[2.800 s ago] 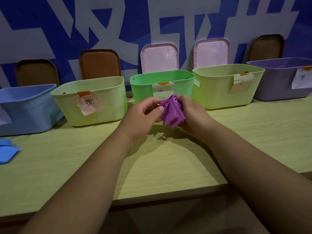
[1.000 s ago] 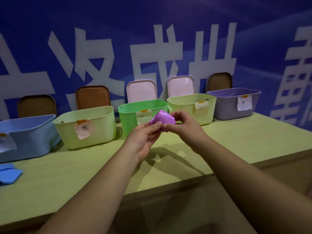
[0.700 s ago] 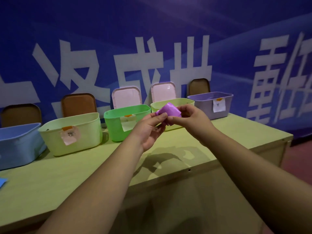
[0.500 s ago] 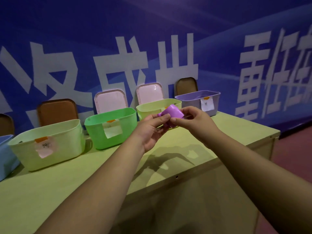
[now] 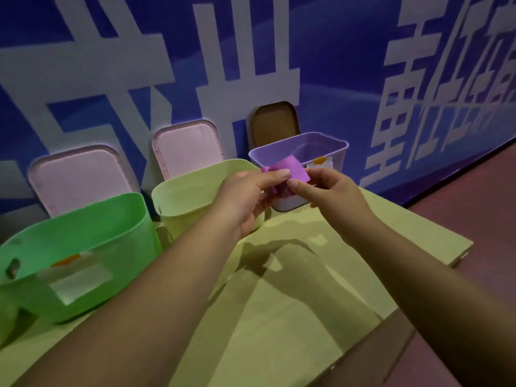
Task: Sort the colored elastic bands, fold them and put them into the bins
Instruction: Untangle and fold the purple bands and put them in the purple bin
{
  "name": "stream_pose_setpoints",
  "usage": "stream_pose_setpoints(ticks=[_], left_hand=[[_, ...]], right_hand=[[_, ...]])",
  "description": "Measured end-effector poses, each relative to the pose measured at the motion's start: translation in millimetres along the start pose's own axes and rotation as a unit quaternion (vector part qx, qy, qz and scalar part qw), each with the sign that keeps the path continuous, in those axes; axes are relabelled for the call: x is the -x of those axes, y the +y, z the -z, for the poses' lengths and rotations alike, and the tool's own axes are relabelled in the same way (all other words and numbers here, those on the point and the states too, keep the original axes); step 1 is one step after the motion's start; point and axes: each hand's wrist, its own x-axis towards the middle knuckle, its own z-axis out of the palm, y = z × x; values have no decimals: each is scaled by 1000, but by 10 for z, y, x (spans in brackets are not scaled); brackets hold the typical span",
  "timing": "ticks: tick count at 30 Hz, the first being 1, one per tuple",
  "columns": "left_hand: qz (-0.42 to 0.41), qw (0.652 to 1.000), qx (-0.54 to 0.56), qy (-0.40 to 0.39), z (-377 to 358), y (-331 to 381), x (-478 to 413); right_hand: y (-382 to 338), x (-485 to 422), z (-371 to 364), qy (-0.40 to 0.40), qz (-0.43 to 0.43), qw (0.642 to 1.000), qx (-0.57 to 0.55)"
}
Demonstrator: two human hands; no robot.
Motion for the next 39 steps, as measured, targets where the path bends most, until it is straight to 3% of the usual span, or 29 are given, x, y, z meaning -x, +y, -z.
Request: stream_pose_setpoints(ticks=[6, 18, 25, 28, 39], left_hand=[[48, 998, -21, 23, -327, 545, -428], [159, 984, -3, 79, -945, 1216, -1344], [218, 969, 4, 120, -1086, 825, -1950], [252, 959, -7, 128, -1104, 519, -2152], [318, 932, -122, 126, -1206, -270, -2867]], right_hand=[[-337, -602, 244, 26, -64, 998, -3], [-928, -1698, 869, -14, -140, 988, 60], [-445, -2197, 1216, 35, -150, 960, 234], [-150, -2267, 1291, 13, -156, 938, 309], [455, -2301, 1180, 7, -158, 937, 312]])
